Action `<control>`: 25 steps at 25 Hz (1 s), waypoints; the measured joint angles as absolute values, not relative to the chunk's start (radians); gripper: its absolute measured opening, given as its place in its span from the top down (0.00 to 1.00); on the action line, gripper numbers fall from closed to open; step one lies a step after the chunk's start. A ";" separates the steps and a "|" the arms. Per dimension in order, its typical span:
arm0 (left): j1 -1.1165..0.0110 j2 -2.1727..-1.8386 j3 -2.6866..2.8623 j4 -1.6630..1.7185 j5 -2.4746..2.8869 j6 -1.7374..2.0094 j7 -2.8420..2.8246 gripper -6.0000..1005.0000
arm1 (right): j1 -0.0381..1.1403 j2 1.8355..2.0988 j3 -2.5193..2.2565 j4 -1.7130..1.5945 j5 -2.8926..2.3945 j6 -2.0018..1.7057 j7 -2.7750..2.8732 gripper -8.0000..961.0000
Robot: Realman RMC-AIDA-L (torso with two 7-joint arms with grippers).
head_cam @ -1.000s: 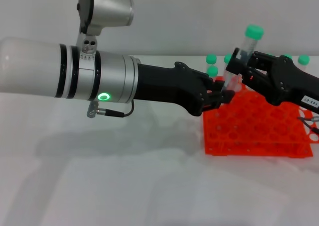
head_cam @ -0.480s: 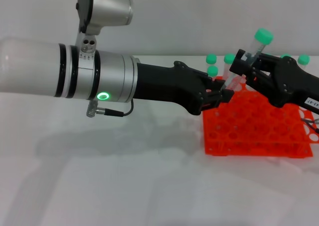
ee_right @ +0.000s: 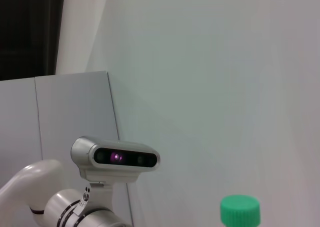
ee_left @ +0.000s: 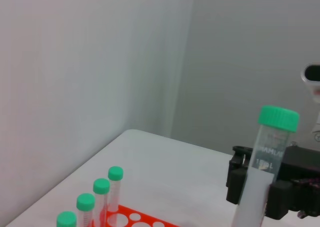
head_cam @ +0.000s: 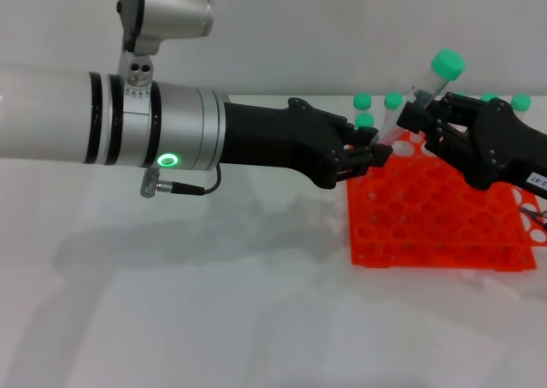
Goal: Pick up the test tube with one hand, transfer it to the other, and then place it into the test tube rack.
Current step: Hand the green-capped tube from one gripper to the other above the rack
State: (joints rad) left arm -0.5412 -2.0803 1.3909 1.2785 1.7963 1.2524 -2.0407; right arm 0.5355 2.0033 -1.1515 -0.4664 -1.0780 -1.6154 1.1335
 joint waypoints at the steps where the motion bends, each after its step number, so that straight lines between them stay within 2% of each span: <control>1: -0.541 -2.080 1.390 1.277 1.796 1.251 -2.040 0.72 | 0.535 2.003 -1.152 -0.466 -1.078 -1.616 1.134 0.78; 25: -0.539 -2.078 1.384 1.267 1.799 1.234 -2.039 0.70 | 0.535 2.008 -1.151 -0.456 -1.085 -1.609 1.133 0.78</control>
